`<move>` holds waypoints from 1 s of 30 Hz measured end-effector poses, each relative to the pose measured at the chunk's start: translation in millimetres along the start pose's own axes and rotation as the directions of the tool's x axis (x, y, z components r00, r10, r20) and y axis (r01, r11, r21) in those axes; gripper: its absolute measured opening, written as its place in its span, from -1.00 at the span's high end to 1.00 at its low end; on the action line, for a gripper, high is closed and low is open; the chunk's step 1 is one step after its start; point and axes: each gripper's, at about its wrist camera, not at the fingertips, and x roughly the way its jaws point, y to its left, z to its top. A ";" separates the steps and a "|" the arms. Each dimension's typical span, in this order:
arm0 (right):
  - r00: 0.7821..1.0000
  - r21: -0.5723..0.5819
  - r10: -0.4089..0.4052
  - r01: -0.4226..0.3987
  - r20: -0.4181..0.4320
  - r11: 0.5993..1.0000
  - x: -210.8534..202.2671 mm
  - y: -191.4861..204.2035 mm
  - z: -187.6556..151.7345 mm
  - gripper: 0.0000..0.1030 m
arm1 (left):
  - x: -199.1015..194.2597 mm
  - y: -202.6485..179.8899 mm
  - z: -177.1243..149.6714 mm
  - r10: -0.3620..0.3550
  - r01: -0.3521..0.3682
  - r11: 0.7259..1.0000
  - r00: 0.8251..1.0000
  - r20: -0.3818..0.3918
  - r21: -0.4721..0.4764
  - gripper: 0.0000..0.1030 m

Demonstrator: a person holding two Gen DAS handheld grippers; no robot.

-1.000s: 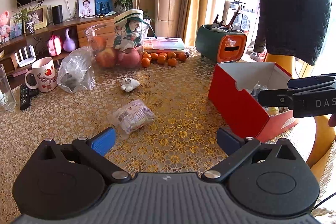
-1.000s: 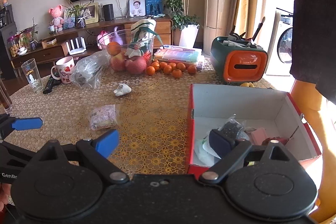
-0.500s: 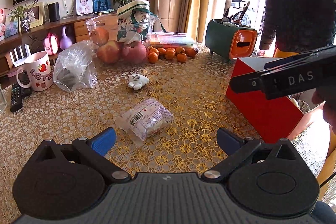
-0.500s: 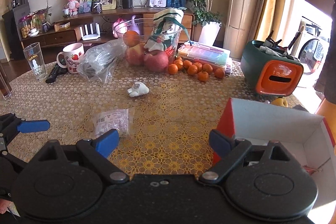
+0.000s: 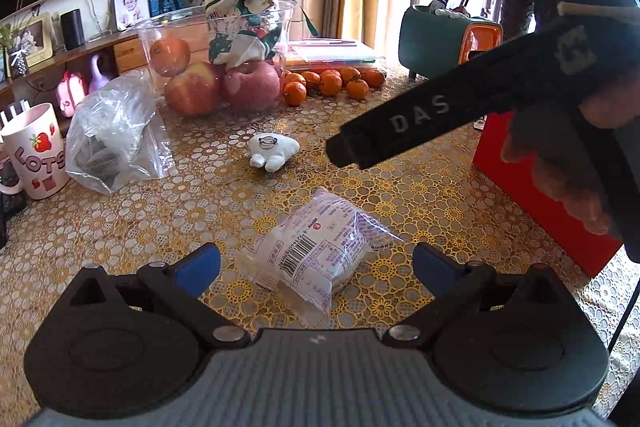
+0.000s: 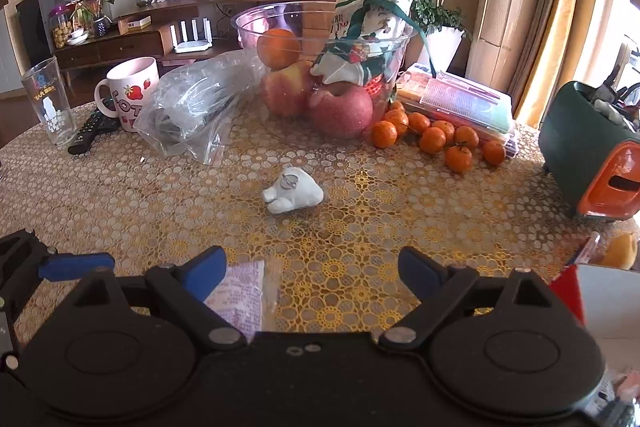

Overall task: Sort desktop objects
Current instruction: 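Grasp white printed snack bag with left gripper while right gripper grasps white tooth figurine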

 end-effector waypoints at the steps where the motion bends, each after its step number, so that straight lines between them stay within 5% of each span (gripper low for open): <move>1: 1.000 0.001 0.003 -0.003 -0.005 1.000 7.8 0.4 2.4 -0.80 | 2.5 0.5 0.4 -0.005 0.005 1.000 1.000 0.000 0.013 -0.99; 15: 0.997 -0.051 0.004 -0.008 -0.071 0.999 97.6 14.4 27.3 -0.80 | 39.1 8.8 5.7 -0.058 0.061 0.992 0.998 -0.028 0.111 -0.99; 30: 0.997 -0.040 -0.001 -0.002 -0.081 0.999 128.2 11.9 36.8 -0.66 | 60.0 9.0 -3.1 -0.059 0.066 0.991 0.997 -0.059 0.114 -0.97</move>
